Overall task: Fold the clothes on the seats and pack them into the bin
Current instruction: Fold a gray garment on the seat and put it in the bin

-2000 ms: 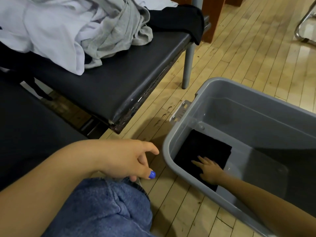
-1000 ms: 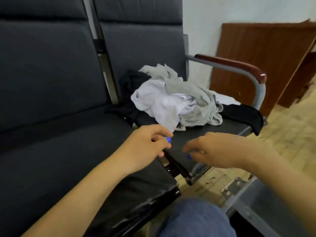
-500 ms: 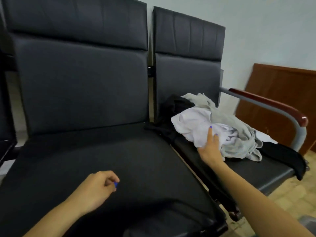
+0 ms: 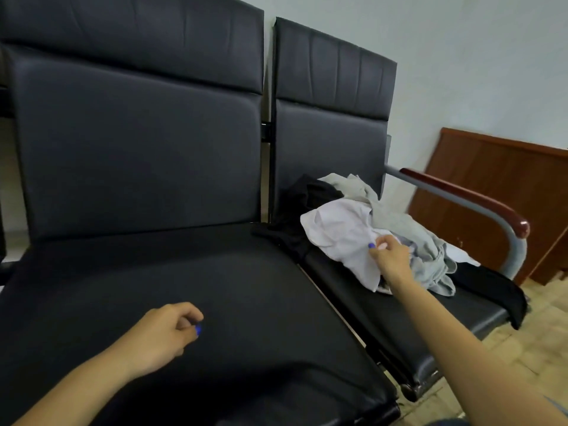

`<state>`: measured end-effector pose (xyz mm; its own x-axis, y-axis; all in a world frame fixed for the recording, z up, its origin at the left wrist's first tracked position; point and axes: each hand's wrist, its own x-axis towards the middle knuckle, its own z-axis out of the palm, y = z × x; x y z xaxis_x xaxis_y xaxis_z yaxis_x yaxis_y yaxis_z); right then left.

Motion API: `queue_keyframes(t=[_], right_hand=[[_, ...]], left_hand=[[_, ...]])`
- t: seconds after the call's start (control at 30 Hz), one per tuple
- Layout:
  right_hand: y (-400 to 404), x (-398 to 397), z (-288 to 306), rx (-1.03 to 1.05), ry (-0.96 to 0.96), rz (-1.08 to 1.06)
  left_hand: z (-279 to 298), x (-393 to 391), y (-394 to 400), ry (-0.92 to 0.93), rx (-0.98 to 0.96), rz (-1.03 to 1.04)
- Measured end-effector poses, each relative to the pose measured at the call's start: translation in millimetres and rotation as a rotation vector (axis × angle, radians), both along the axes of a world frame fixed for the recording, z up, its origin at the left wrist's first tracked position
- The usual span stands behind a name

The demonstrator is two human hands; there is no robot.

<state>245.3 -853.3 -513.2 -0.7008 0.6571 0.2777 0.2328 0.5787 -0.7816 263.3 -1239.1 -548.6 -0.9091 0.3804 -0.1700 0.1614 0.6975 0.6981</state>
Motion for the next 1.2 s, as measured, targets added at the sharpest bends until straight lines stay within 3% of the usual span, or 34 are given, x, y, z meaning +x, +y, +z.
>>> queue_keyframes(t=[0.1,0.17,0.2,0.27,0.33,0.43,0.47,0.5,0.53,0.67,0.73,0.83,1.0,1.1,1.2], right_hand=[[-25.5,25.1,55.6,-0.602,0.385,0.392],[-37.4,42.0,83.5,-0.715,0.527,0.588],[-43.3,46.6,88.1,-0.676,0.499,0.651],[-58.1,47.4,73.0,-0.413,0.248,0.701],[-75.5,44.5,43.5,-0.125,-0.166,0.867],[-97.8,44.3,12.3,0.010,-0.940,1.142],[-102.2,46.1,10.6,0.019,-1.112,1.162],[-100.0,44.0,8.7,0.019,-1.167,1.138],[-98.0,42.6,10.1,0.024,-1.119,1.098],[-72.8,27.9,8.2,-0.054,-0.611,0.760],[-49.4,17.2,-1.8,0.154,-0.438,0.589],[-14.4,1.2,-22.3,0.460,-0.475,0.453],[6.0,-11.5,-47.8,0.631,-0.586,0.217],[2.7,-13.5,-53.9,0.584,-0.512,0.229],[-8.3,-7.2,-43.3,0.272,-0.338,0.350]], left_hand=[[-3.2,2.2,-3.9,-0.035,0.016,0.021],[-3.6,3.5,-2.2,-0.043,0.028,0.023],[-2.7,3.7,-0.7,-0.043,0.036,0.026],[-0.2,4.4,2.5,-0.044,0.060,0.039],[1.6,7.1,5.8,-0.045,0.073,0.043],[-0.7,11.6,8.4,-0.038,0.051,0.011],[-2.5,12.7,8.8,-0.036,0.043,0.000],[-4.6,13.2,8.7,-0.036,0.034,-0.010],[-7.0,13.7,9.0,-0.037,0.026,-0.018],[-12.5,15.1,10.7,-0.061,0.005,-0.051],[-14.5,15.6,11.7,-0.063,-0.009,-0.070],[-17.8,17.6,12.8,-0.075,-0.033,-0.088],[-22.1,19.7,12.3,-0.106,-0.060,-0.088],[-22.0,20.4,13.4,-0.106,-0.055,-0.072],[-20.8,20.6,15.5,-0.110,-0.055,-0.067]])
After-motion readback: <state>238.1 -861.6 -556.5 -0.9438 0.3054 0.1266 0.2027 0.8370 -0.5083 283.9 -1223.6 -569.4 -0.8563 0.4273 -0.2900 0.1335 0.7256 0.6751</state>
